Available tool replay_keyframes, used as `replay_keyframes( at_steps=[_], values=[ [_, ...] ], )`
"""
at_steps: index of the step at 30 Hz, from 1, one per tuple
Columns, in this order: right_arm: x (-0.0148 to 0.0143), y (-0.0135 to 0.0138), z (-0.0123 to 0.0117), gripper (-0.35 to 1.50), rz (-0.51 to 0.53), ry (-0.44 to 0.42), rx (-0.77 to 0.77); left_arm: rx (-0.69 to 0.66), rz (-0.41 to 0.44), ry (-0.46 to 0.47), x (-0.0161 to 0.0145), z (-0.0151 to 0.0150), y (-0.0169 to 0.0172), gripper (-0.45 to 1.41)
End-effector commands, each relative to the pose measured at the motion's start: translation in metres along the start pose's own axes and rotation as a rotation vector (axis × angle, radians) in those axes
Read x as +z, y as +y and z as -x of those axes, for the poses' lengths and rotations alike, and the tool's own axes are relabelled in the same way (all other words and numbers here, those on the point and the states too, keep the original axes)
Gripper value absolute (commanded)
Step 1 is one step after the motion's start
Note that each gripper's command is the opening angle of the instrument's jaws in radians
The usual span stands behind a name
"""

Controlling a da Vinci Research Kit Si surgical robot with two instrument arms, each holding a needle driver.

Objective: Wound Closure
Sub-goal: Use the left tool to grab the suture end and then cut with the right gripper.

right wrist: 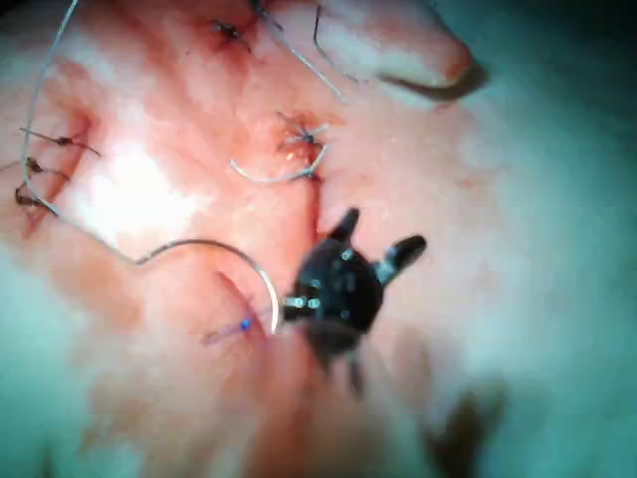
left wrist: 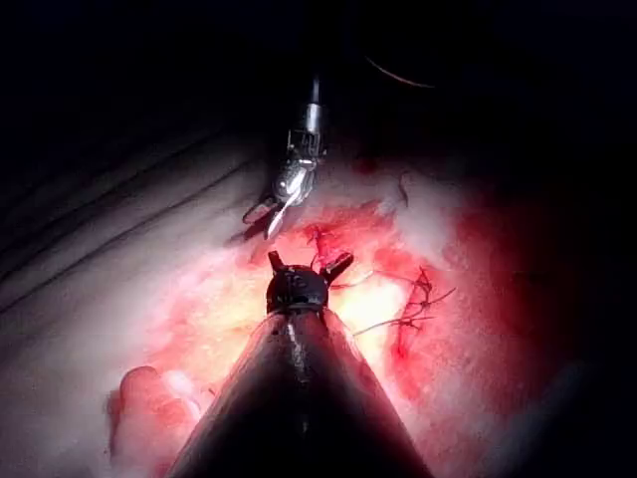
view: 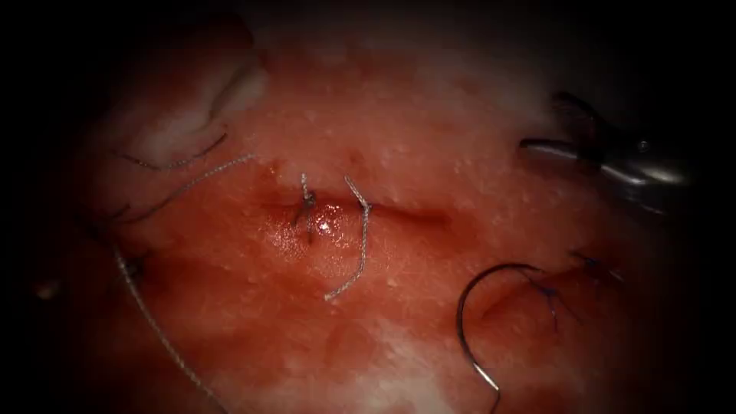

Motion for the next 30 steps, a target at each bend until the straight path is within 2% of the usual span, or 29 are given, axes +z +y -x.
replay_keyframes(
  at_steps=[1, 6, 7, 12, 14, 15, 17, 18, 19, 21, 24, 30],
  values=[
    [0.0011, -0.0011, 0.0004, 1.46, -0.009, 0.001, -0.002, -0.030, -0.026, 0.011, 0.0016, 0.0001, -0.0003, 0.93],
    [0.0016, -0.0016, 0.0006, 1.46, -0.013, -0.001, -0.005, -0.092, -0.104, 0.052, 0.0070, 0.0005, 0.0002, 0.86],
    [0.0016, -0.0017, 0.0007, 1.46, -0.013, 0.000, -0.006, -0.093, -0.114, 0.064, 0.0092, 0.0011, 0.0006, 0.81],
    [0.0018, -0.0021, 0.0010, 1.46, -0.017, -0.006, -0.010, -0.073, -0.155, 0.042, 0.0133, 0.0031, 0.0014, 0.72],
    [0.0019, -0.0022, 0.0010, 1.46, -0.022, -0.005, -0.010, -0.059, -0.181, -0.017, 0.0147, 0.0045, 0.0016, 0.64],
    [0.0019, -0.0022, 0.0010, 1.46, -0.022, -0.005, -0.010, -0.059, -0.181, -0.017, 0.0147, 0.0045, 0.0016, 0.64],
    [0.0020, -0.0025, 0.0010, 1.41, -0.043, -0.008, -0.011, -0.026, -0.271, -0.192, 0.0164, 0.0074, 0.0017, 0.62],
    [0.0020, -0.0025, 0.0010, 1.41, -0.043, -0.008, -0.011, -0.026, -0.271, -0.192, 0.0164, 0.0074, 0.0017, 0.62],
    [0.0021, -0.0028, 0.0009, 1.40, -0.055, -0.005, -0.013, -0.009, -0.333, -0.315, 0.0173, 0.0094, 0.0015, 0.64],
    [0.0021, -0.0031, 0.0008, 1.38, -0.062, -0.003, -0.015, 0.006, -0.357, -0.413, 0.0182, 0.0114, 0.0011, 0.69],
    [0.0022, -0.0034, 0.0007, 1.35, -0.067, -0.009, -0.005, 0.009, -0.374, -0.446, 0.0185, 0.0129, 0.0004, 0.69],
    [0.0025, -0.0039, 0.0005, 1.35, -0.069, -0.026, 0.037, -0.002, -0.409, -0.513, 0.0196, 0.0159, -0.0008, 0.51]
  ],
)
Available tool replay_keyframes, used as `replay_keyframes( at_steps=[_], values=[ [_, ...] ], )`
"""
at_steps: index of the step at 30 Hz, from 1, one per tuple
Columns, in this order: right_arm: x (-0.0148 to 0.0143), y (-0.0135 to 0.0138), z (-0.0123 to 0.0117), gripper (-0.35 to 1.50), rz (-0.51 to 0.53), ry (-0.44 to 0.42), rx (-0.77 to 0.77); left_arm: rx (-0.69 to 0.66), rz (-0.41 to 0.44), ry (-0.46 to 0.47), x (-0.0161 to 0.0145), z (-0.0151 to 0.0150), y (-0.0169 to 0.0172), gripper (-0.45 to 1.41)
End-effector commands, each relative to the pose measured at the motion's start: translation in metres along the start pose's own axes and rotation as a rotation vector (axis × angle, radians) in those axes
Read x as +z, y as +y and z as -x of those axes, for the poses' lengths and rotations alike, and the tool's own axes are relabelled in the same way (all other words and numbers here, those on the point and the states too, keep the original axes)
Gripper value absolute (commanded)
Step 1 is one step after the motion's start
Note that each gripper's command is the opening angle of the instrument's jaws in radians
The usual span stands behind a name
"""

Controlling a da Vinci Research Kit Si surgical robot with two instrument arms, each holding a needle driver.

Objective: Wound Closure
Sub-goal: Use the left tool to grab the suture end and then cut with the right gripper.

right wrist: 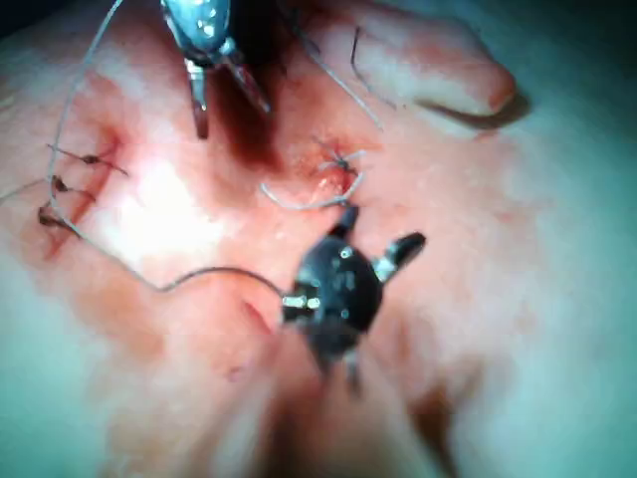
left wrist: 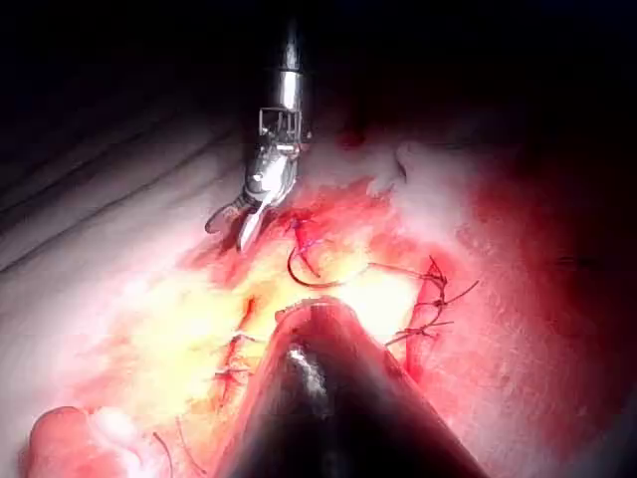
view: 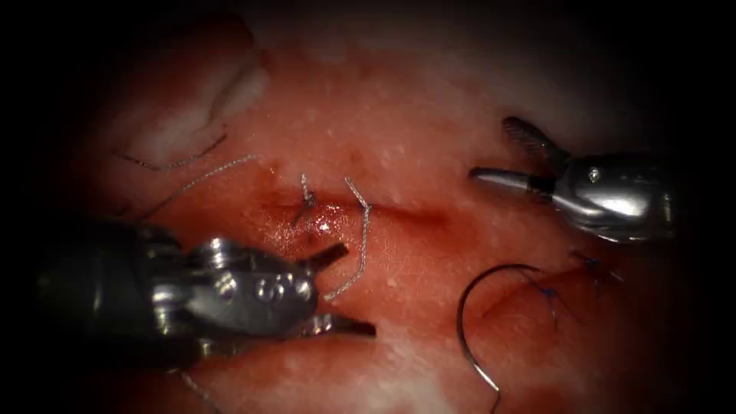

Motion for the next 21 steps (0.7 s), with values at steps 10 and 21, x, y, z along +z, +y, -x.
replay_keyframes(
  at_steps=[10, 21],
  values=[
    [0.0009, -0.0011, 0.0002, 1.35, -0.022, 0.004, 0.007, 0.011, 0.018, -0.024, 0.0060, 0.0020, -0.0002, 0.46],
    [0.0010, -0.0016, 0.0001, 1.35, -0.023, 0.002, 0.007, 0.007, 0.003, -0.070, 0.0088, 0.0044, -0.0015, 0.42]
  ],
)
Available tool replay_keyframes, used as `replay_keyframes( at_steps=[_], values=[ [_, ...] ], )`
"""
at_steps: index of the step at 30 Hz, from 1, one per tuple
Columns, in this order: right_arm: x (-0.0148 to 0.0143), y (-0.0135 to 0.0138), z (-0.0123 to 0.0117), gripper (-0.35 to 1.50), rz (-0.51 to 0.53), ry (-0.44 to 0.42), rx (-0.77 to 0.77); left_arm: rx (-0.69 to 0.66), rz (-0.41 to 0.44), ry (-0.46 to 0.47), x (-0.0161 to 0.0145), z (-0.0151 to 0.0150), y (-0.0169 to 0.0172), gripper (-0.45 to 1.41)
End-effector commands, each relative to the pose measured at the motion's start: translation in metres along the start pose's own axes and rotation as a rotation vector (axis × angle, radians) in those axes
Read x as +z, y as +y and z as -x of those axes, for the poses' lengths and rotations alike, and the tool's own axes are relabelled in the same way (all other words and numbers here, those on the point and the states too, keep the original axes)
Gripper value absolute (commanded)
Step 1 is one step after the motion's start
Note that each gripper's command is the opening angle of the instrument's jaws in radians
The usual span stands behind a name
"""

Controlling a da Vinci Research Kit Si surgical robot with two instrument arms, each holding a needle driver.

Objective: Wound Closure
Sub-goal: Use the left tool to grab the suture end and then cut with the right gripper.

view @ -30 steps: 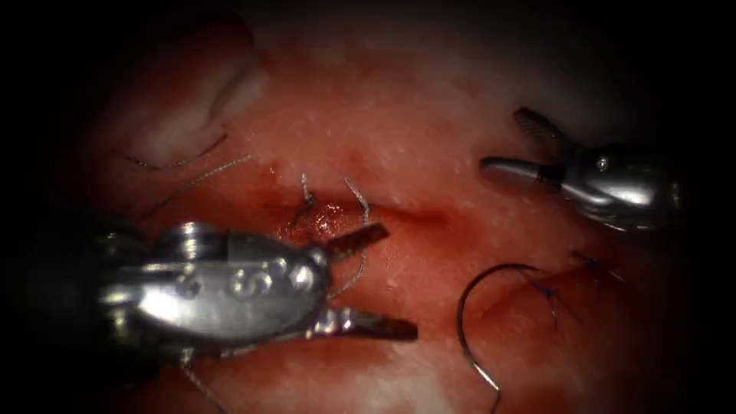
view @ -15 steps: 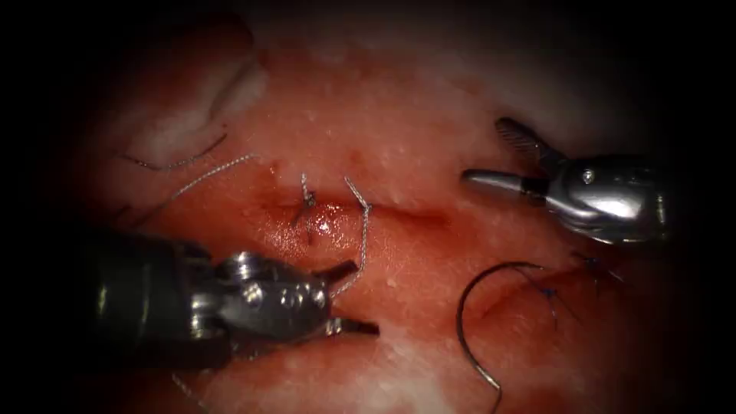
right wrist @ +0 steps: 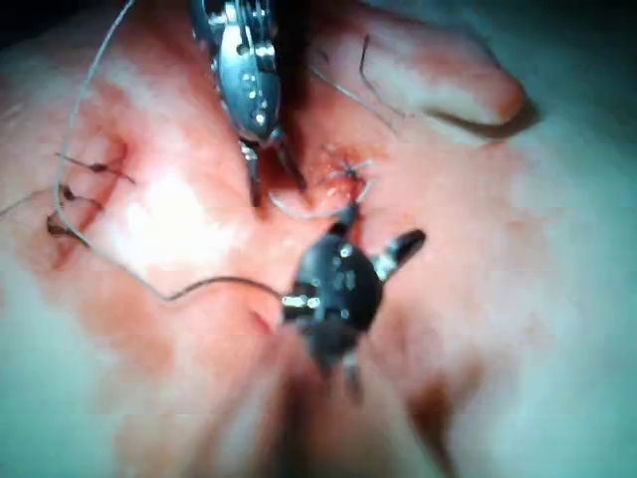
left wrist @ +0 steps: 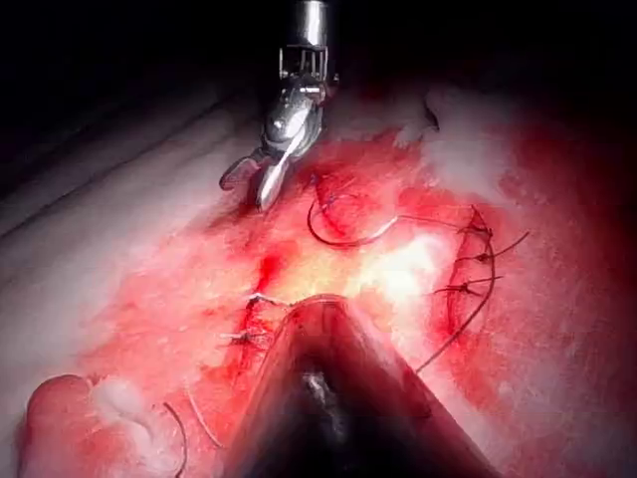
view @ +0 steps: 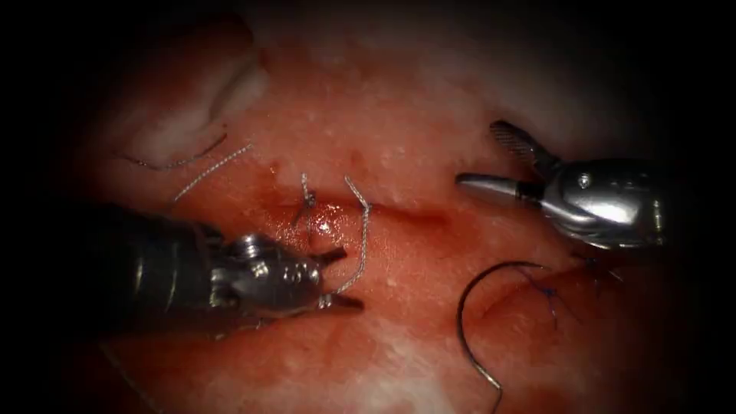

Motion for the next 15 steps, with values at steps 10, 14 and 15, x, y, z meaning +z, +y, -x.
replay_keyframes(
  at_steps=[10, 14, 15],
  values=[
    [0.0006, -0.0010, 0.0003, 1.33, -0.014, 0.000, 0.000, 0.026, 0.064, -0.013, 0.0005, 0.0009, -0.0005, -0.45],
    [0.0012, -0.0020, 0.0003, 1.33, -0.090, 0.003, -0.038, 0.023, 0.041, -0.020, -0.0008, 0.0005, -0.0017, -0.45],
    [0.0015, -0.0025, 0.0004, 1.33, -0.126, 0.012, -0.083, 0.022, 0.041, -0.024, -0.0011, 0.0003, -0.0020, -0.45]
  ],
)
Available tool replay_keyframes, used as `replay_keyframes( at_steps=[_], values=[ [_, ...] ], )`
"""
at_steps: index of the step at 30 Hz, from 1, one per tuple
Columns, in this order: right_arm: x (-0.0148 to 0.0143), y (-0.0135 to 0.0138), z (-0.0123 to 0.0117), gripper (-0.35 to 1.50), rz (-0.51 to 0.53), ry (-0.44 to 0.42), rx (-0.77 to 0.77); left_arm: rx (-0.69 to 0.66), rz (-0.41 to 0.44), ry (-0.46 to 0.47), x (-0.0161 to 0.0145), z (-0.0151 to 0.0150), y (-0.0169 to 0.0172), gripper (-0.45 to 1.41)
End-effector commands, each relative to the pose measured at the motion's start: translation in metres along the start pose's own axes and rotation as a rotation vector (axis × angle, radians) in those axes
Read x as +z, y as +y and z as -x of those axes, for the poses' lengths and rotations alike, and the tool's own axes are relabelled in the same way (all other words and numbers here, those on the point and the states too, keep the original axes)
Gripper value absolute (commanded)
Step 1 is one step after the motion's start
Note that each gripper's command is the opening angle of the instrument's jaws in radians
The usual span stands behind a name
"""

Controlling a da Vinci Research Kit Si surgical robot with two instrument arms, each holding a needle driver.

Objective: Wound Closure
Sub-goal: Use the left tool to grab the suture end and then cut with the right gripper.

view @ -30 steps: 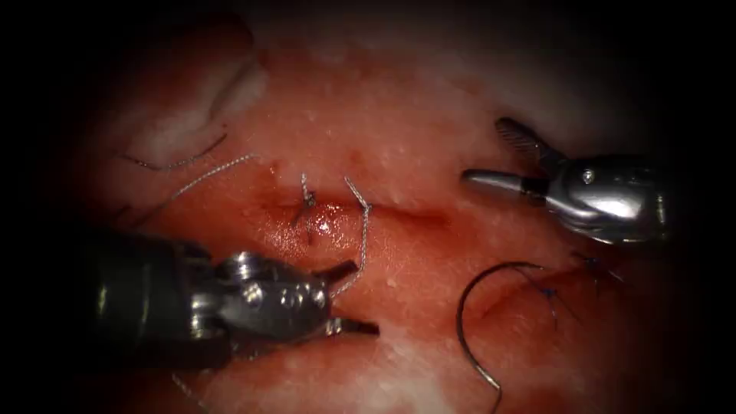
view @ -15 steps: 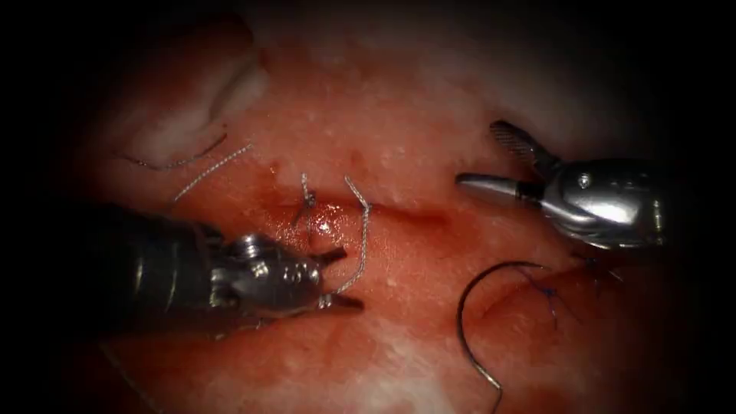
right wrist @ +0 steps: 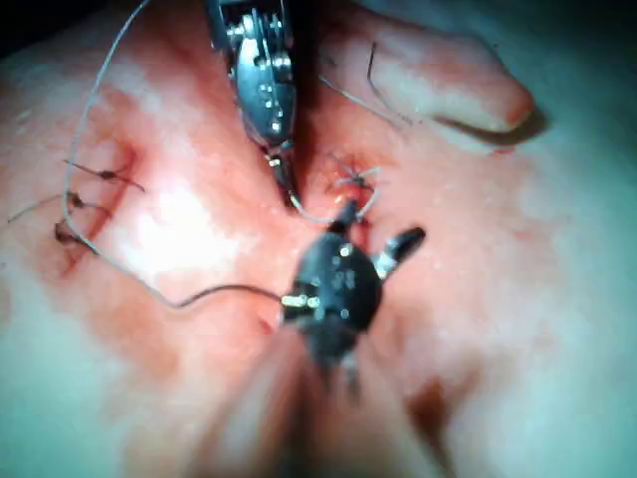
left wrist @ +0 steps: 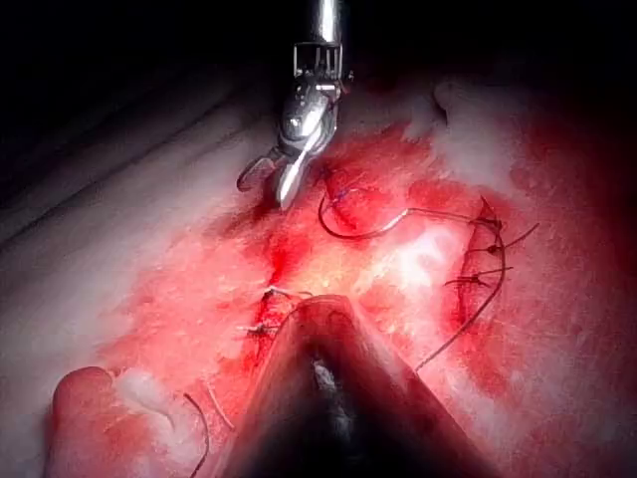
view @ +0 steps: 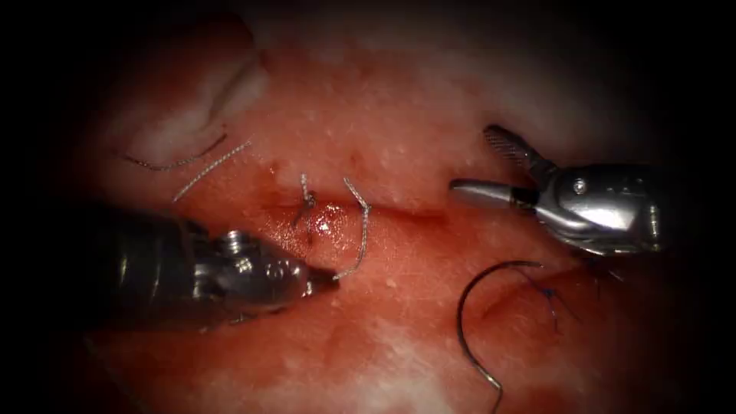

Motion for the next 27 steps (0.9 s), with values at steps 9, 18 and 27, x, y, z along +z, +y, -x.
replay_keyframes(
  at_steps=[9, 18, 27],
  values=[
    [0.0062, -0.0044, 0.0020, 1.35, -0.155, 0.020, -0.392, 0.004, -0.010, 0.024, -0.0017, -0.0023, -0.0018, -0.45],
    [0.0078, -0.0062, 0.0020, 1.31, -0.150, 0.022, -0.506, 0.008, -0.009, 0.023, -0.0023, -0.0022, -0.0019, -0.45],
    [0.0107, -0.0054, 0.0023, 1.26, -0.057, -0.016, -0.569, 0.005, -0.012, 0.022, -0.0024, -0.0021, -0.0013, -0.45]
  ],
)
